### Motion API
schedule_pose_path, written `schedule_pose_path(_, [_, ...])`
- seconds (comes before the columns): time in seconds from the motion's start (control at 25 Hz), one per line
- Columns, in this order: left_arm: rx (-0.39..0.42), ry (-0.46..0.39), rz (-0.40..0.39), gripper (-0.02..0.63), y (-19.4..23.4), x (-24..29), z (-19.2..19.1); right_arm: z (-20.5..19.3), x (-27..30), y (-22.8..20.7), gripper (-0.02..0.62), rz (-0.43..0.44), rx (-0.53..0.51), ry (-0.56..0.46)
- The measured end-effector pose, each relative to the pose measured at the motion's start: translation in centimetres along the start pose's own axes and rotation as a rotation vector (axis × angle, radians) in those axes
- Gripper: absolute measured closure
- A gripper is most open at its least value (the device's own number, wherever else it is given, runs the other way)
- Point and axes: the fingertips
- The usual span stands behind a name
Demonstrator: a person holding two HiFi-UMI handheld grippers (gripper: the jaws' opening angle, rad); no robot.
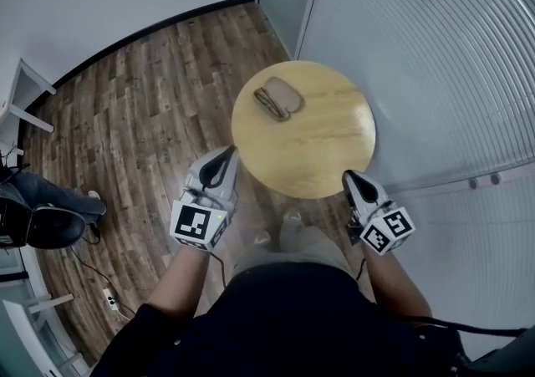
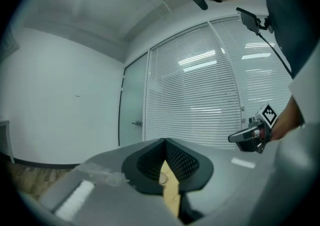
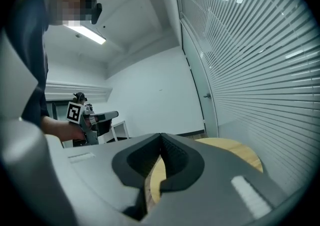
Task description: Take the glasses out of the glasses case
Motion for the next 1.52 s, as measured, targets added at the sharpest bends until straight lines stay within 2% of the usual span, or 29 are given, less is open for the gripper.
schedule_pose_path(0.28, [0.006,-0.004,0.077,0.6,3.9,1.5,0.5,0.7,6.0,-2.2,0.586,0.066,-0.014,-0.021])
schedule_pose_path(0.52, [0.0,-0.017,0.153,0.6,7.1,3.7,1.9,2.6,12.0,-4.0,0.586,0.158,-0.038,-0.04])
schedule_pose_path(0.72, [0.016,-0.018,0.194,0.6,9.3,7.4,3.3,3.1,16.1,-7.3,0.586,0.185,-0.017,-0.043])
schedule_pose_path(1.0, [0.034,0.024,0.204,0.6,10.7,11.7,3.3,1.6,20.1,-10.0,0.586,0.221,0.031,-0.032])
schedule_pose_path(1.24, [0.038,0.021,0.224,0.6,9.1,16.0,4.8,0.9,20.4,-14.0,0.586,0.246,0.05,-0.021])
schedule_pose_path(1.52, [0.027,0.06,0.208,0.6,10.5,17.3,3.8,0.6,22.9,-14.1,0.586,0.246,0.045,-0.02])
Point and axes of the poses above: the fingertips, and each gripper's own axes: x forward along the fingers, y to its left, z out of its top, and after that the axes turned 14 degrees about -x, right-handed
